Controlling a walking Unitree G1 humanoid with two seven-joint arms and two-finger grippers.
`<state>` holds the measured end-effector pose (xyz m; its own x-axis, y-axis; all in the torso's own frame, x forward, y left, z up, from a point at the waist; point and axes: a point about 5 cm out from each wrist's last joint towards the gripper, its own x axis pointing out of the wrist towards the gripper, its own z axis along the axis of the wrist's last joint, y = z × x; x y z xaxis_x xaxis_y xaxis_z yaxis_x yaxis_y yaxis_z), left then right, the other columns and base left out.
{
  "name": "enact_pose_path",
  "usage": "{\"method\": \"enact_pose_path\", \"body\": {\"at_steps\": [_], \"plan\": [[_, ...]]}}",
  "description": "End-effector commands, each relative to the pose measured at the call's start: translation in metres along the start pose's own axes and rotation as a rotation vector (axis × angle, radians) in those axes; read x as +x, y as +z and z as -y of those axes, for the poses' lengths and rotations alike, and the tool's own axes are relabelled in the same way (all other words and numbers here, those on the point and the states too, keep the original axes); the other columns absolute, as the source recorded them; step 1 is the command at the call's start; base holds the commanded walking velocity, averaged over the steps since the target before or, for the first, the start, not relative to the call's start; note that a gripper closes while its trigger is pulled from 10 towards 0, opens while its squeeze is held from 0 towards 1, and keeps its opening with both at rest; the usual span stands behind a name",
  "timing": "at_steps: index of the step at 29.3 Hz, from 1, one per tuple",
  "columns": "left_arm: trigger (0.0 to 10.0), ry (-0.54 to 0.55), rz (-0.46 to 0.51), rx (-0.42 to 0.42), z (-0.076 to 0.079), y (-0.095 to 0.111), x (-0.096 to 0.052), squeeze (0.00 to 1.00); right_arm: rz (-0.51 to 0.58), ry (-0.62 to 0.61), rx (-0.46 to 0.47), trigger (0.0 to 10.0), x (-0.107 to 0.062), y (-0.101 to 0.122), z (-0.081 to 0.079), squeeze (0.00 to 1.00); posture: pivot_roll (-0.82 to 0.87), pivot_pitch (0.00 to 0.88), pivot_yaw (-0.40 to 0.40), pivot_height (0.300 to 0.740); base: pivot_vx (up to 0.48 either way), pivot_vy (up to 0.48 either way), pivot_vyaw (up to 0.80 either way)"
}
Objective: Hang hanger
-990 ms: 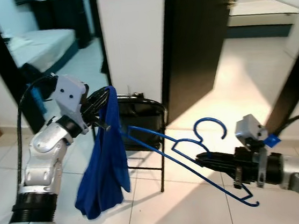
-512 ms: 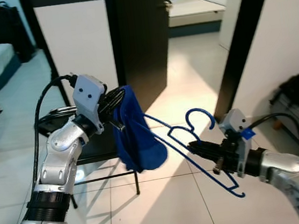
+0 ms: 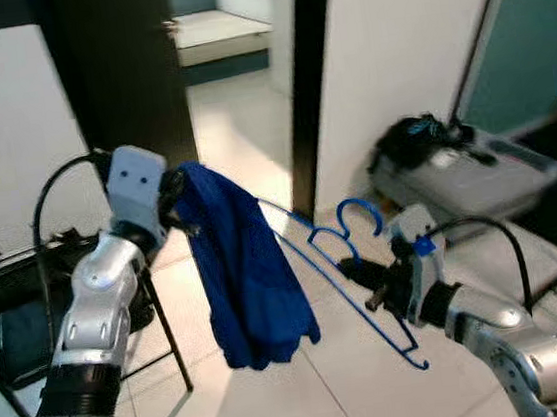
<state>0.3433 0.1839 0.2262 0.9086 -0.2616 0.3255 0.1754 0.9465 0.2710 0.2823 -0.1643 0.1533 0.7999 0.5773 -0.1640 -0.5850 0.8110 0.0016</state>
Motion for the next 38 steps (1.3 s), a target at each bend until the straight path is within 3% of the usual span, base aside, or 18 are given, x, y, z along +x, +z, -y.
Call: {"method": "enact_pose_path", "body": {"at_steps": [1, 8, 19, 23, 24, 27, 28, 31, 38], "plan": [[10.0, 0.007, 0.005, -0.002, 0.001, 0.002, 0.002, 0.00, -0.010, -0.059, 0.003, 10.0, -0.002, 0.000, 0.007, 0.00, 0.02, 0.000, 0.009, 0.740, 0.000, 0.000, -0.80], [10.0, -0.018, 0.019, -0.038, 0.016, 0.004, 0.008, 0.00, 0.014, -0.056, 0.037, 10.0, 0.005, 0.002, 0.000, 0.00, 0.02, 0.000, 0.010, 0.740, 0.000, 0.000, -0.80], [10.0, -0.050, 0.034, -0.072, 0.027, 0.008, 0.011, 0.00, 0.037, -0.049, 0.065, 10.0, 0.010, 0.006, -0.006, 0.00, 0.02, 0.000, 0.016, 0.740, 0.000, 0.000, -0.69], [10.0, -0.074, 0.035, -0.066, 0.031, 0.008, 0.012, 0.00, 0.049, 0.083, 0.080, 10.0, 0.007, 0.010, -0.020, 0.00, 0.02, 0.000, 0.020, 0.740, 0.000, 0.000, -0.47], [10.0, -0.083, 0.035, -0.057, 0.032, 0.009, 0.012, 0.00, 0.035, 0.163, 0.073, 10.0, 0.001, 0.009, -0.025, 0.00, 0.02, 0.000, 0.022, 0.740, 0.000, 0.000, -0.63], [10.0, -0.088, 0.033, -0.042, 0.031, 0.009, 0.012, 0.00, 0.004, 0.230, 0.053, 10.0, -0.010, 0.007, -0.024, 0.00, 0.02, 0.000, 0.022, 0.740, 0.000, 0.000, -0.21], [10.0, -0.066, 0.014, 0.005, 0.020, 0.007, 0.011, 0.00, -0.063, 0.280, 0.031, 10.0, -0.038, 0.001, -0.005, 0.00, 0.02, 0.000, 0.025, 0.740, 0.000, 0.000, 0.00], [10.0, -0.032, -0.012, 0.048, 0.006, 0.004, 0.010, 0.00, -0.086, 0.297, 0.028, 10.0, -0.063, 0.005, 0.010, 0.00, 0.01, 0.000, 0.026, 0.740, 0.000, 0.000, 0.00], [10.0, 0.003, -0.034, 0.097, -0.009, 0.005, 0.008, 0.00, -0.147, 0.310, 0.035, 10.0, -0.092, 0.002, 0.014, 0.00, 0.01, 0.000, 0.028, 0.740, 0.000, 0.000, 0.00]]}}
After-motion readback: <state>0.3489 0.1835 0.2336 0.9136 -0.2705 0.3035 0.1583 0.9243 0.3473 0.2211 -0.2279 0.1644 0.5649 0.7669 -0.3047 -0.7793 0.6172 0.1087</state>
